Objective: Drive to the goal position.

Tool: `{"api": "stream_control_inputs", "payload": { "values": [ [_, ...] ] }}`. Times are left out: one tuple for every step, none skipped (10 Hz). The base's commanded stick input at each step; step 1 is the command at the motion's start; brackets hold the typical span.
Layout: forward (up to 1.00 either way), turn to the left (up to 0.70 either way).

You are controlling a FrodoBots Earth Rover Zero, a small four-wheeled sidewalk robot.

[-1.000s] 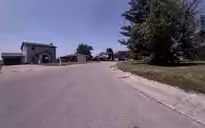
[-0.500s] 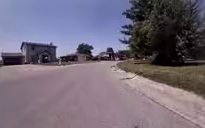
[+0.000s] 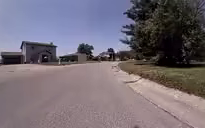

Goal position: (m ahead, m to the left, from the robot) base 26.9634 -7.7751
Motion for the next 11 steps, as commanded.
{"api": "stream_control_inputs", "payload": {
  "values": [
    [0.70, 0.00],
    [0.70, 0.00],
    [0.70, 0.00],
    [0.70, 0.00],
    [0.70, 0.00],
    [0.70, 0.00],
    [0.70, 0.00],
    [0.70, 0.00],
    [0.70, 0.00],
    [0.70, 0.00],
    [0.70, 0.00]
  ]
}}
